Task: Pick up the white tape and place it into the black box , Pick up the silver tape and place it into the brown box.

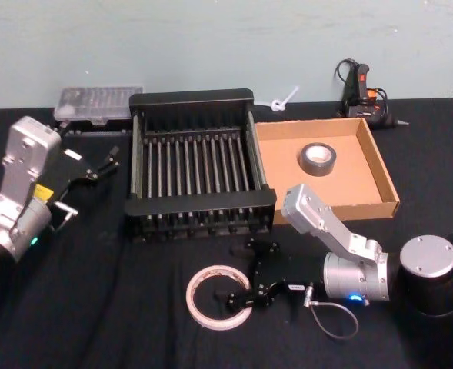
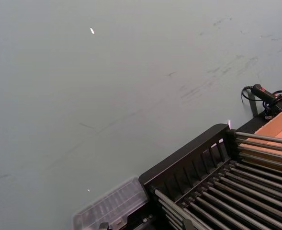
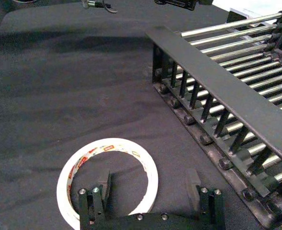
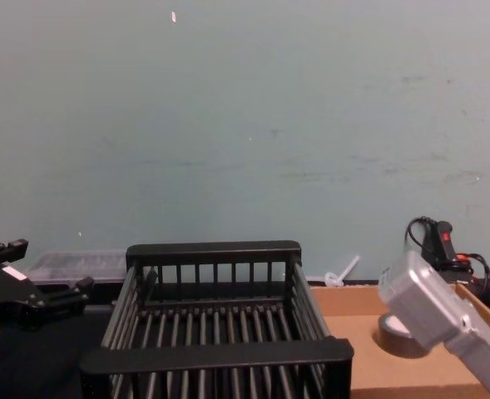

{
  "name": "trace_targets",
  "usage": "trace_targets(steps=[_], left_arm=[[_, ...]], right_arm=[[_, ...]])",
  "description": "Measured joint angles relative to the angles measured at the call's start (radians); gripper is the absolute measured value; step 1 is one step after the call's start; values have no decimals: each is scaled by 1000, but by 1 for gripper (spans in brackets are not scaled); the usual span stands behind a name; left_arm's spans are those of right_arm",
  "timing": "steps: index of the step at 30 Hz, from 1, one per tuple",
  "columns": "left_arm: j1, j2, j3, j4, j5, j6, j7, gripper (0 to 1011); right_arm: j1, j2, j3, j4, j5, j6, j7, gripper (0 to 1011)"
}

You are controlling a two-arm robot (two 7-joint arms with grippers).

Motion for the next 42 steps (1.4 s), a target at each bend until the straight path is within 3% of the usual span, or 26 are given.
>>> trace_targets(steps=[10, 16, 38, 42], left_arm=[[0, 0, 0, 0, 0, 0, 0, 1001], [0, 0, 0, 0, 0, 0, 0, 1001], [0, 0, 0, 0, 0, 0, 0, 1001], [0, 0, 0, 0, 0, 0, 0, 1001]], right_arm=[[0, 0, 0, 0, 1, 0, 1, 1002], [0, 0, 0, 0, 2, 0, 2, 888], [1, 0, 1, 1, 4, 0, 3, 170], [1, 0, 1, 1, 4, 0, 3, 109]])
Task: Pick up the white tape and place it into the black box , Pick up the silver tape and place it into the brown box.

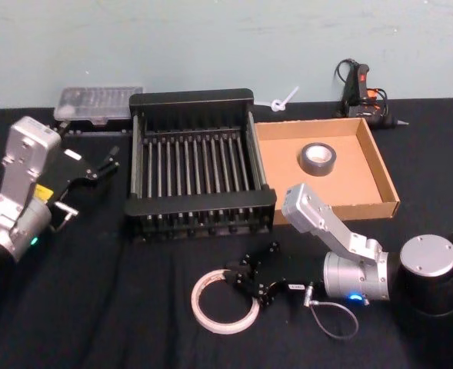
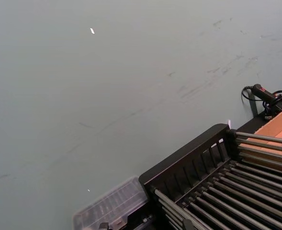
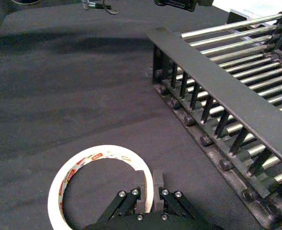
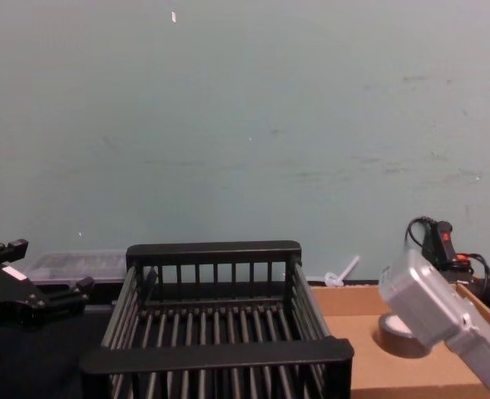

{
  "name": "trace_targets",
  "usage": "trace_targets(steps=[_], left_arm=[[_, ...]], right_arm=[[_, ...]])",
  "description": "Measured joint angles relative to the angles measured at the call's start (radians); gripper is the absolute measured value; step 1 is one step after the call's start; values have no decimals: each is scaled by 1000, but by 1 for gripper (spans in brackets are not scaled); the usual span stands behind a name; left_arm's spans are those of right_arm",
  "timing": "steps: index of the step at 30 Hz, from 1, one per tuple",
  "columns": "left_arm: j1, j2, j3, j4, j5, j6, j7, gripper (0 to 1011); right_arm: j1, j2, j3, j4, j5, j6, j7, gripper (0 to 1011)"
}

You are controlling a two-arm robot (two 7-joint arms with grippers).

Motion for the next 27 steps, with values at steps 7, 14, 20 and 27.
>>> trace_targets(steps=[7, 14, 20, 27], left_arm=[[0, 0, 0, 0, 0, 0, 0, 1001], [0, 0, 0, 0, 0, 0, 0, 1001], [0, 0, 0, 0, 0, 0, 0, 1001], [0, 0, 0, 0, 0, 0, 0, 1001]], right_arm=[[0, 0, 0, 0, 0, 0, 0, 98], [-1, 1, 4, -2, 9, -3, 9, 98], [-7, 16, 17, -28, 32, -20, 27, 98], [-16, 45, 34, -84, 59, -36, 39, 98]])
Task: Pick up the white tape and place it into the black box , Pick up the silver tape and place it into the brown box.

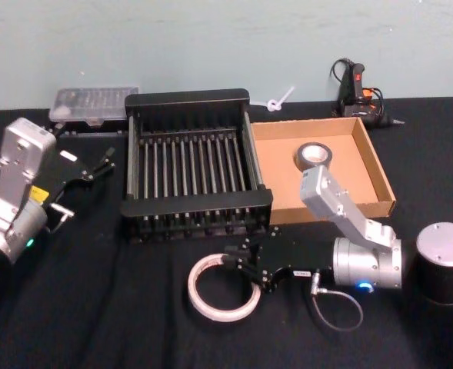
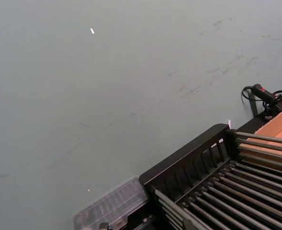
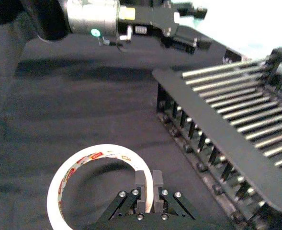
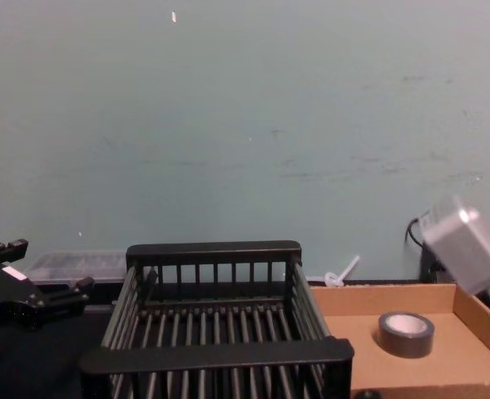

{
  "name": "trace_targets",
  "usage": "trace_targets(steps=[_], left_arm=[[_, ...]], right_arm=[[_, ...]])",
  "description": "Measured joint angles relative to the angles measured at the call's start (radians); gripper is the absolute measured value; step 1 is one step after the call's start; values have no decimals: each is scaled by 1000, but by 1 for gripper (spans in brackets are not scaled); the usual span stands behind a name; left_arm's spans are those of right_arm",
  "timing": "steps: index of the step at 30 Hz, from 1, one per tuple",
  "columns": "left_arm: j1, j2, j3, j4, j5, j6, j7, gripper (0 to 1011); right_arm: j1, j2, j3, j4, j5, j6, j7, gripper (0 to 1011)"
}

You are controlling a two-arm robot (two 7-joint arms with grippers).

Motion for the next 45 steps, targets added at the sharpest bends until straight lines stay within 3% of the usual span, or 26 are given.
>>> trace_targets(steps=[12, 21, 34, 45], left_arm=[[0, 0, 0, 0, 0, 0, 0, 1001], [0, 0, 0, 0, 0, 0, 0, 1001], [0, 0, 0, 0, 0, 0, 0, 1001], [0, 0, 0, 0, 0, 0, 0, 1001]], right_arm=[[8, 43, 45, -87, 50, -17, -7, 98], [50, 43, 66, -93, 64, -34, -15, 98], [154, -33, 75, 12, 57, -31, -59, 98], [235, -124, 80, 127, 24, 54, -159, 98]])
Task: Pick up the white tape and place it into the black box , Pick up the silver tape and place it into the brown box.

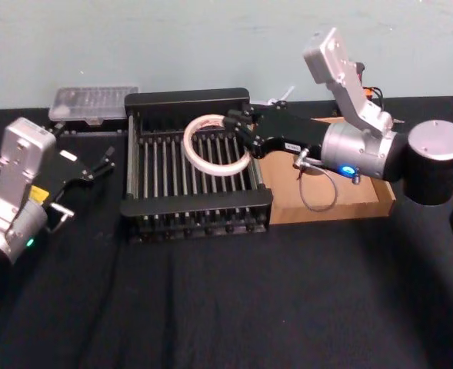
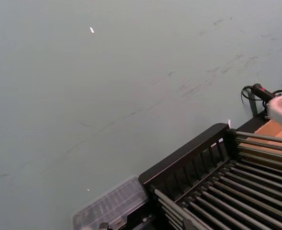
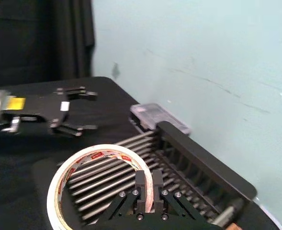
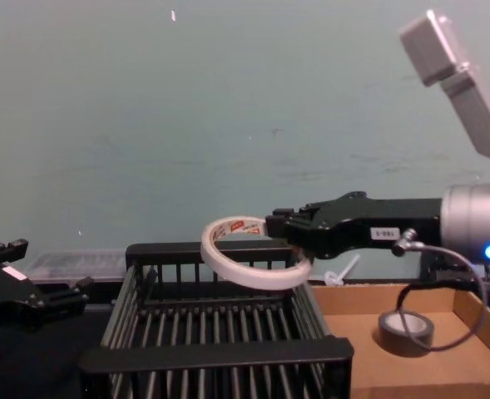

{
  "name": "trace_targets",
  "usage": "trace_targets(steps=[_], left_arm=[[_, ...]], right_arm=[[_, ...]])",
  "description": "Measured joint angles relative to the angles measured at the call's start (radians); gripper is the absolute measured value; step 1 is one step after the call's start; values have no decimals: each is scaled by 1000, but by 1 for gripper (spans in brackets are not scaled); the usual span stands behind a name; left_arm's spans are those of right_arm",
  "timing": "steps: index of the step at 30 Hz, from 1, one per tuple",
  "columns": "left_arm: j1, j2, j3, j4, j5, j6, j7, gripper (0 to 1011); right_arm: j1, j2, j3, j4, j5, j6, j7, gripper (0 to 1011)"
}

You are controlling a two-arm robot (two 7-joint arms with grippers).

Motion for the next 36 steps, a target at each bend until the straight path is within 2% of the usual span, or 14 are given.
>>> trace_targets(steps=[8, 19, 27, 36], left_arm=[[0, 0, 0, 0, 0, 0, 0, 1001], [0, 0, 0, 0, 0, 0, 0, 1001], [0, 0, 0, 0, 0, 0, 0, 1001], [0, 0, 0, 0, 0, 0, 0, 1002]], right_arm=[[43, -70, 6, 84, -32, 78, -78, 98], [96, -136, -5, 190, -85, 142, -106, 98], [114, -169, -6, 240, -117, 151, -109, 98], [114, -171, -6, 244, -123, 149, -111, 98]])
